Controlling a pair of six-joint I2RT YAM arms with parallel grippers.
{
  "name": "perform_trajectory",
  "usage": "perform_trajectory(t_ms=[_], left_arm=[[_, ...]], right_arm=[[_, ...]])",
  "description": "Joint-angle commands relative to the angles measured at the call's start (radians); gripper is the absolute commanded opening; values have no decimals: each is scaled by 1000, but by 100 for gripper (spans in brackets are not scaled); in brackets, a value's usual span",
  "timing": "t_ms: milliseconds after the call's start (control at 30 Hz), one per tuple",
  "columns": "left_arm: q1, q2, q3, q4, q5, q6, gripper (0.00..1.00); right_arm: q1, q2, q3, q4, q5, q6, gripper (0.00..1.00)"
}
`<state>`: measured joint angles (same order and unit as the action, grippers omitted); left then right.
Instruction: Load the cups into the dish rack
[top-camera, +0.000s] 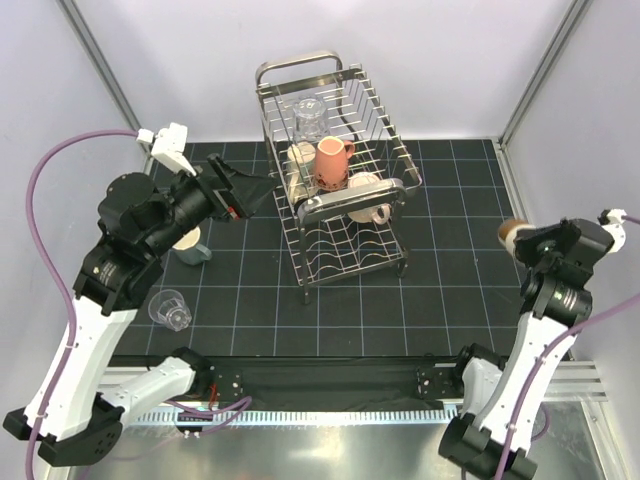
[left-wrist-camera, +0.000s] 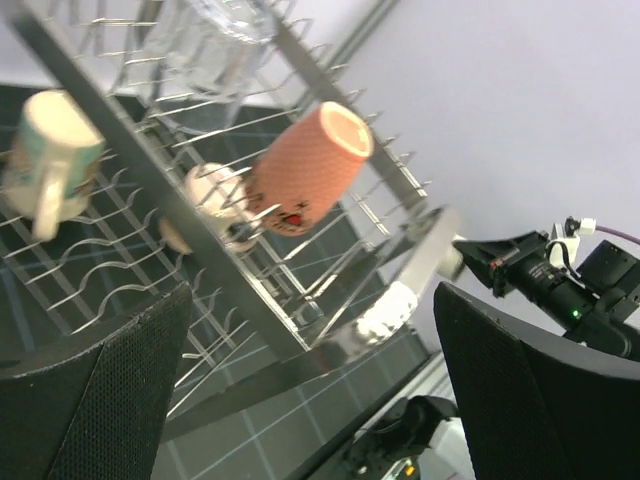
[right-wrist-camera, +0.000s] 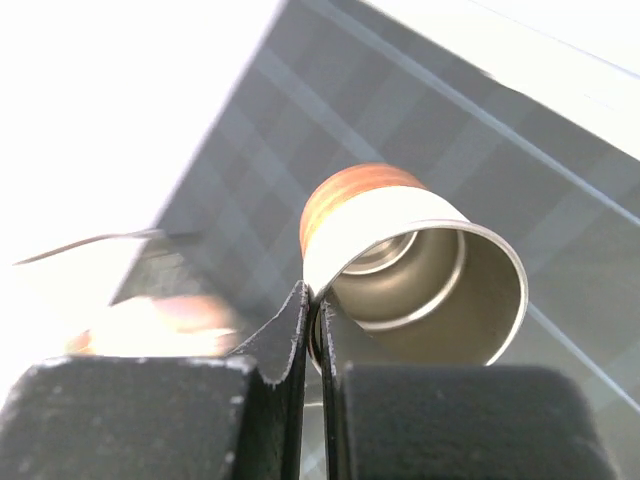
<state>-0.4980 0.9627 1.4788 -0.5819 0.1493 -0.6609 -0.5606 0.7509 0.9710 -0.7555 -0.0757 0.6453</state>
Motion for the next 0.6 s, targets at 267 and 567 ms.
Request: perform_trajectory(t_ms=[267,567], left_arm=[[-4,-62,-147,471,222,-170,100],[-11,-81,-366,1032,218,-321,100]], right_arm=[[47,-117,-26,974,-725,666,4],[235,-44,89,1576,-620,1160,4]])
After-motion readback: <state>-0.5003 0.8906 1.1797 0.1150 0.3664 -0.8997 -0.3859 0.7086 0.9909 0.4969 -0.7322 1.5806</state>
